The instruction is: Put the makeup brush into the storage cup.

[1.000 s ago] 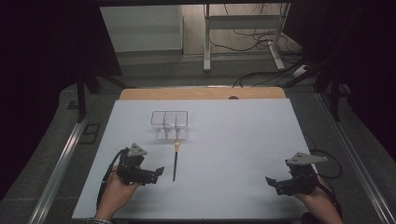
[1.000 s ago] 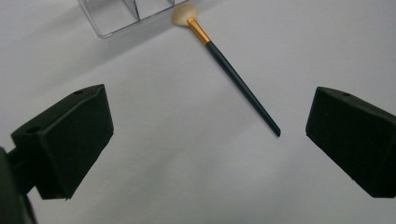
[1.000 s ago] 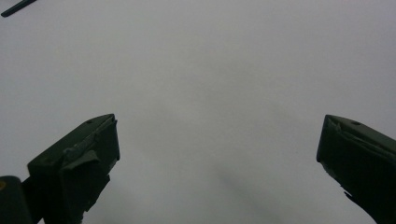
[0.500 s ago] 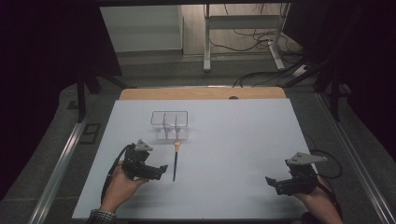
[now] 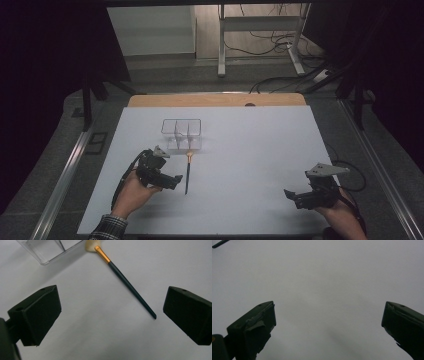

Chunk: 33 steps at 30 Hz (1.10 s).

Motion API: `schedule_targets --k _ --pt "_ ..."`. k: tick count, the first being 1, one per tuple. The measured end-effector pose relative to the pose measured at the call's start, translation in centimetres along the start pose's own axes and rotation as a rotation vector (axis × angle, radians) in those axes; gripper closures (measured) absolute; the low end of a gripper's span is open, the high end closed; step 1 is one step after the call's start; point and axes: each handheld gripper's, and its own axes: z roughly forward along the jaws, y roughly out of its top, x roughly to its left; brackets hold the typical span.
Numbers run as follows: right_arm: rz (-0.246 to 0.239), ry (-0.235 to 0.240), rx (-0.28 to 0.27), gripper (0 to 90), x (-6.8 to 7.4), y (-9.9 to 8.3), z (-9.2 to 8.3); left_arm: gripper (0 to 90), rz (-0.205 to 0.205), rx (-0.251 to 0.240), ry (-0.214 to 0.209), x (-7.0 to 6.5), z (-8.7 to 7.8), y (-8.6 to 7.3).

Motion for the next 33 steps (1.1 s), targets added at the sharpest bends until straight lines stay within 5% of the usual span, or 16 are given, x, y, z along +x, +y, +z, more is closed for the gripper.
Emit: schedule_targets --k 33 --pt "0.002 0.002 0.002 0.0 0.0 0.0 0.0 2.1 0.092 0.169 -0.007 -0.7 2.0 4.5"
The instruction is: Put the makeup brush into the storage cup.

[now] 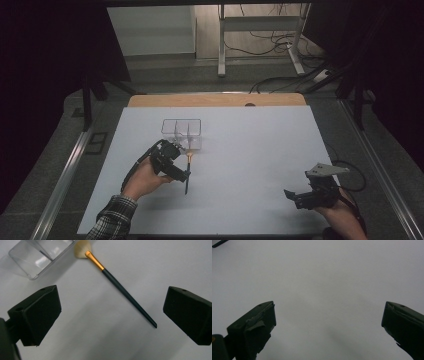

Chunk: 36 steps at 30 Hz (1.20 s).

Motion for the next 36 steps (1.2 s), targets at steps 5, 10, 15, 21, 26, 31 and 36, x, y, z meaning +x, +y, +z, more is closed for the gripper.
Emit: schedule_targets --k 5,10,15,21,26,31,36 --pt "0.000 0.000 -0.001 0.0 0.0 0.0 0.0 2.1 0.015 0.023 0.002 -0.1 0.3 0.6" --pt "0.001 0.000 -0.001 0.0 0.0 0.0 0.0 2.1 0.016 0.034 0.002 -0.3 0.6 1.3" --pt "0.002 0.001 0.000 0.0 0.0 0.0 0.0 2.2 0.022 0.041 0.010 -0.5 0.8 2.0" --pt "0.002 0.000 -0.001 0.0 -0.1 0.0 0.0 2.3 0.020 0.038 0.005 -0.8 1.1 2.4" --pt "-0.001 0.000 -0.001 0.0 -0.1 0.0 0.0 2.3 0.017 0.048 0.003 -0.7 1.5 2.3" --pt "0.004 0.000 -0.001 0.0 -0.1 0.0 0.0 2.4 0.011 0.054 0.005 -0.6 1.9 2.2" --pt "0.002 0.000 -0.001 0.0 -0.1 0.0 0.0 2.1 0.011 0.065 -0.001 -0.8 2.4 2.0"
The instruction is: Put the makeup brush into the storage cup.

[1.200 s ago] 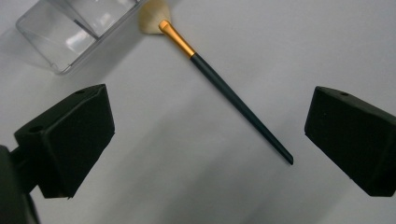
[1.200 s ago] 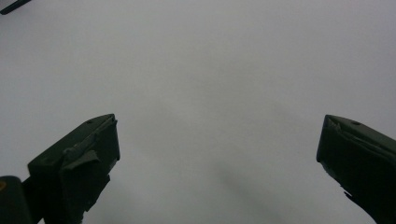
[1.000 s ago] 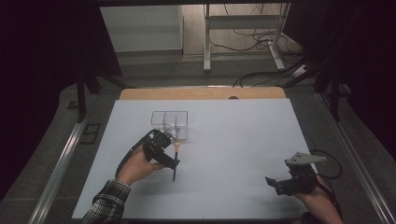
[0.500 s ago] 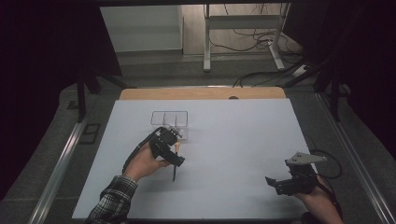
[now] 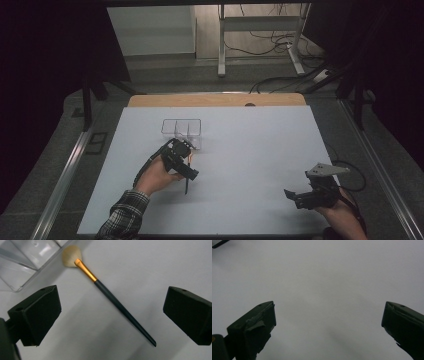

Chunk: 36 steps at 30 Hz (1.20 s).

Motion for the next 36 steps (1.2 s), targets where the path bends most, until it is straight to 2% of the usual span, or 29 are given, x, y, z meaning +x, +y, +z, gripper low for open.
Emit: schedule_targets --k 17,25,29,32,36 --pt "0.000 0.001 -0.002 0.0 0.0 0.0 0.0 4.4 -0.039 0.018 0.000 0.0 2.2 -0.8" --pt "-0.001 0.001 0.001 0.0 0.0 0.0 0.0 5.4 -0.046 0.043 0.009 0.1 3.2 -1.1" --pt "0.000 0.002 0.000 0.0 0.0 0.0 0.0 6.0 -0.052 0.042 -0.001 0.1 3.3 -1.1" --pt "0.000 0.002 0.001 0.0 0.0 0.0 0.0 8.5 -0.059 0.041 -0.015 0.2 3.3 -1.2" --pt "-0.002 0.002 0.001 0.0 0.1 0.0 0.0 16.2 -0.078 0.037 -0.027 0.1 3.0 -1.4"
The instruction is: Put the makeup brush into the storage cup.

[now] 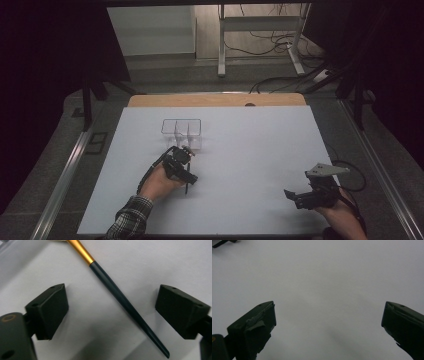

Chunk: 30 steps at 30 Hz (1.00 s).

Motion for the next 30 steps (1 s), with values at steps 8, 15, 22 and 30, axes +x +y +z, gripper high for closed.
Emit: schedule_targets --k 8,15,22,30 --pt "0.000 -0.001 0.000 0.0 0.0 0.0 0.0 66.9 -0.019 0.015 -0.012 0.3 -0.9 -0.2" --pt "-0.002 0.000 0.001 0.0 0.0 0.0 -0.1 83.8 -0.046 0.032 -0.044 0.7 -1.0 -0.1" --pt "-0.001 0.000 -0.001 0.0 0.0 0.0 0.0 83.8 -0.029 0.015 -0.044 0.7 -1.0 -0.4" --pt "-0.001 0.001 -0.001 0.0 0.0 0.0 -0.1 83.8 -0.035 -0.007 -0.067 1.0 -1.3 -0.6"
